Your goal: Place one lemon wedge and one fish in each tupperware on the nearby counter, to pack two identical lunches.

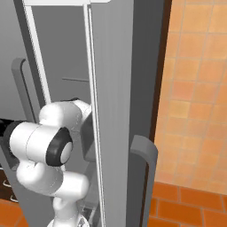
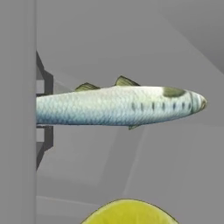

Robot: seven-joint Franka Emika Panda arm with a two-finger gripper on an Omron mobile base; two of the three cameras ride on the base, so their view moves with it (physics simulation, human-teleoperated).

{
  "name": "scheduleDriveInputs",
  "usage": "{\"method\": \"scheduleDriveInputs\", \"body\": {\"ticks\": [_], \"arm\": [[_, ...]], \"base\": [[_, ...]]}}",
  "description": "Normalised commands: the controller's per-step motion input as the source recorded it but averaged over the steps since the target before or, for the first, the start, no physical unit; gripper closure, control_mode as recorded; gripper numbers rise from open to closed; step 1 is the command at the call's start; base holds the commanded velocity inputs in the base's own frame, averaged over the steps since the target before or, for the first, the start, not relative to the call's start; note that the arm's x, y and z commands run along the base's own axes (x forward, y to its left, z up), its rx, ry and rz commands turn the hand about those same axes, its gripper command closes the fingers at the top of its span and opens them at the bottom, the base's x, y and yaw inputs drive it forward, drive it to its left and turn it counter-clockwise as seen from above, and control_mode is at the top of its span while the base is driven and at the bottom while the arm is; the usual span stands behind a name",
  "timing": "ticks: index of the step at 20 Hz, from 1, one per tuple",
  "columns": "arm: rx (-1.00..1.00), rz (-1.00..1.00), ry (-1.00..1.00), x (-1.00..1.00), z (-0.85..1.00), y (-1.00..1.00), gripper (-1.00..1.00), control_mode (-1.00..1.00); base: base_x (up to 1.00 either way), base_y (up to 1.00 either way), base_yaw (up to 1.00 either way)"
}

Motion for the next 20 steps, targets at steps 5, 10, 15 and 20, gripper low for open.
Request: {"method": "scheduleDriveInputs", "body": {"ticks": [5, 10, 15, 20], "arm": [[0.00, 0.00, -0.11, -1.00, 0.06, -0.13, 1.00, -1.00], [0.00, 0.00, -0.05, -1.00, 0.29, 0.00, 1.00, -1.00], [0.00, 0.00, 0.00, -1.00, 0.57, -0.03, 1.00, -1.00], [0.00, -0.01, 0.00, -1.00, 0.61, -0.14, 1.00, -1.00]], "base": [[0.00, 0.00, 0.00], [0.00, 0.00, 0.00], [0.00, 0.00, 0.00], [0.00, 0.00, 0.00]]}}
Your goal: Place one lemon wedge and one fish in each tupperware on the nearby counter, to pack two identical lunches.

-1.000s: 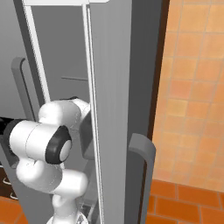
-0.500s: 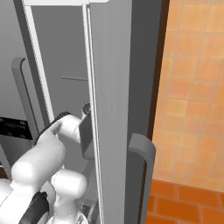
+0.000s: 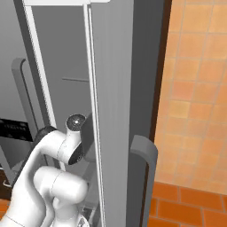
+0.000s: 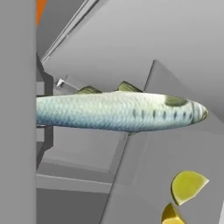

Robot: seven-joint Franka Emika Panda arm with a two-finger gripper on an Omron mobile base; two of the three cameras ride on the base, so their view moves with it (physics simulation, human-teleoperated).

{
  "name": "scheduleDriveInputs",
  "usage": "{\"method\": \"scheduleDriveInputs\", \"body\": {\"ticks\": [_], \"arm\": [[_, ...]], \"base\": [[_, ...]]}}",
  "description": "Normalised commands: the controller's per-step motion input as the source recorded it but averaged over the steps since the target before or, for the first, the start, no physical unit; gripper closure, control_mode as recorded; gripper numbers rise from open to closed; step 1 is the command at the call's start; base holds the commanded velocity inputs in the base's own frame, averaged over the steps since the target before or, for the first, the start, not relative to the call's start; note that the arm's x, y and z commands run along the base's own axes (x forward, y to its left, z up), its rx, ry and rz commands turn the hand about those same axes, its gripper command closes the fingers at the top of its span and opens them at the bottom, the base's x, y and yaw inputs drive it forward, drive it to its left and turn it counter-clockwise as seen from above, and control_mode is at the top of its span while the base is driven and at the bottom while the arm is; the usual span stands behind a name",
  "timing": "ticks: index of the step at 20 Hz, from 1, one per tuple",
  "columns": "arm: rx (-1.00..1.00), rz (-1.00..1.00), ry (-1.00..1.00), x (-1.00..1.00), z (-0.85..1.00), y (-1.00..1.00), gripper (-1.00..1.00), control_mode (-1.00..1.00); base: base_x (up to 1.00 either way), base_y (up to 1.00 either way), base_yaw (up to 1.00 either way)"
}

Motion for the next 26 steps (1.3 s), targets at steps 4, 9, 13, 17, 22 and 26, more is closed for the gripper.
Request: {"method": "scheduleDriveInputs", "body": {"ticks": [4, 9, 13, 17, 22, 26], "arm": [[0.00, -0.01, 0.00, -1.00, 0.42, -0.01, 1.00, -1.00], [0.00, 0.00, 0.00, -1.00, 0.39, 0.07, 1.00, -1.00], [-0.11, 0.00, 0.00, -1.00, -0.23, 0.57, 1.00, -1.00], [0.00, 0.00, 0.00, 0.00, 0.00, 0.00, 1.00, 1.00], [0.00, 0.00, 0.00, 0.00, 0.00, 0.00, 1.00, 1.00], [0.00, 0.00, 0.00, 0.00, 0.00, 0.00, 1.00, 1.00]], "base": [[0.00, 0.00, 0.00], [0.00, 0.00, 0.00], [0.00, 0.00, 0.00], [-0.95, 0.98, 0.03], [-0.01, 1.00, 0.11], [0.36, 1.00, 0.03]]}}
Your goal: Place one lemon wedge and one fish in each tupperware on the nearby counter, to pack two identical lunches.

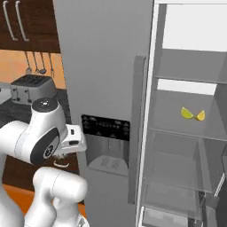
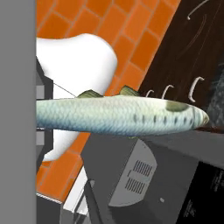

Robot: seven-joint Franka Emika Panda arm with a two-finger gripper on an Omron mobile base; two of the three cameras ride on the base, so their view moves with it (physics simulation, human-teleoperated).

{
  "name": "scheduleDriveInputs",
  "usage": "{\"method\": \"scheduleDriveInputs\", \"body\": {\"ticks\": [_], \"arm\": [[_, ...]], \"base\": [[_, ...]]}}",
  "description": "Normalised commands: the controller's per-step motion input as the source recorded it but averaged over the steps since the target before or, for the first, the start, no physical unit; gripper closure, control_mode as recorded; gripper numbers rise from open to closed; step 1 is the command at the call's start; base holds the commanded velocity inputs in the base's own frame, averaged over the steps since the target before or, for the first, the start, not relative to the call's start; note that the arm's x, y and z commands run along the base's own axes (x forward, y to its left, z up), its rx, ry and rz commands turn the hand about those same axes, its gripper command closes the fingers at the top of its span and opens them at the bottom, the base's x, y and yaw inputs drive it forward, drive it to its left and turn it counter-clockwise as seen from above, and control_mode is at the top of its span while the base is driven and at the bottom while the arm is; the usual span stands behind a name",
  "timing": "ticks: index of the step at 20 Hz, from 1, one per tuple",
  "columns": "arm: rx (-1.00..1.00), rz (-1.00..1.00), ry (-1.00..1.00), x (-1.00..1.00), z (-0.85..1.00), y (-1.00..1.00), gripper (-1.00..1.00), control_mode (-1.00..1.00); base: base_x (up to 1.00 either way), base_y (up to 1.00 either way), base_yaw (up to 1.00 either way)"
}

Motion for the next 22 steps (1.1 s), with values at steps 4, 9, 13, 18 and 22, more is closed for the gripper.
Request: {"method": "scheduleDriveInputs", "body": {"ticks": [4, 9, 13, 18, 22], "arm": [[0.00, 0.00, 0.00, 0.00, 0.00, 0.00, 1.00, 1.00], [0.00, 0.00, 0.00, 0.00, 0.00, 0.00, 1.00, 1.00], [0.00, 0.00, 0.00, 0.00, 0.00, 0.00, 1.00, 1.00], [0.00, 0.00, 0.00, 0.00, 0.00, 0.00, 1.00, 1.00], [0.00, 0.00, 0.00, 0.00, 0.00, 0.00, 1.00, 1.00]], "base": [[0.46, 1.00, 0.00], [0.42, 1.00, 0.00], [0.44, 1.00, 0.00], [0.38, 1.00, 0.00], [0.39, 1.00, 0.00]]}}
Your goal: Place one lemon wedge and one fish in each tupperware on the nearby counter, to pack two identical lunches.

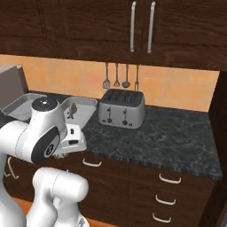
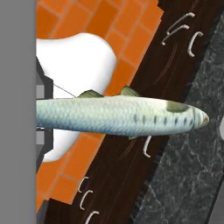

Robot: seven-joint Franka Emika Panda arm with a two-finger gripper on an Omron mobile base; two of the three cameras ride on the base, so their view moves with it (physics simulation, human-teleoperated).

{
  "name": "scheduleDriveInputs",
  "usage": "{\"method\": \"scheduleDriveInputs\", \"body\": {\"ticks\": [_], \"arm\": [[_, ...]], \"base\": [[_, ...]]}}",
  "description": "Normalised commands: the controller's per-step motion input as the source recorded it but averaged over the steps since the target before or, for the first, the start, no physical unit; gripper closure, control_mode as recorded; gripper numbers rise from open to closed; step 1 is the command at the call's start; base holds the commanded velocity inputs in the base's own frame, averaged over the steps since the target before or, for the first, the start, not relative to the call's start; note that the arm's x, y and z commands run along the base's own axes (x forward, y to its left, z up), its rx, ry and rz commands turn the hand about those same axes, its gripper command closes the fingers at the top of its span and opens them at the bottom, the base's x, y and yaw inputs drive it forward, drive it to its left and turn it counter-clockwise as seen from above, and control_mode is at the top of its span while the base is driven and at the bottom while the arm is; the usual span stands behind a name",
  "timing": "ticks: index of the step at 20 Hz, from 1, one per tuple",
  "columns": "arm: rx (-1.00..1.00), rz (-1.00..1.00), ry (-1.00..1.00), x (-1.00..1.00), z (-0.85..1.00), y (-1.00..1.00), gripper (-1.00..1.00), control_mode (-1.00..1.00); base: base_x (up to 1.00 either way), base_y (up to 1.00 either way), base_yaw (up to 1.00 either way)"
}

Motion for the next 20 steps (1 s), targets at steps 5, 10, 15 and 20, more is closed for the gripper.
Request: {"method": "scheduleDriveInputs", "body": {"ticks": [5, 10, 15, 20], "arm": [[0.00, 0.00, 0.00, 0.00, 0.00, 0.00, 1.00, 1.00], [0.00, 0.00, 0.00, 0.00, 0.00, 0.00, 1.00, 1.00], [0.00, 0.00, 0.00, 0.00, 0.00, 0.00, 1.00, 1.00], [0.00, 0.00, 0.00, 0.00, 0.00, 0.00, 1.00, 1.00]], "base": [[0.52, 1.00, 0.00], [0.71, 1.00, 0.00], [0.78, 1.00, 0.00], [0.79, 1.00, -0.01]]}}
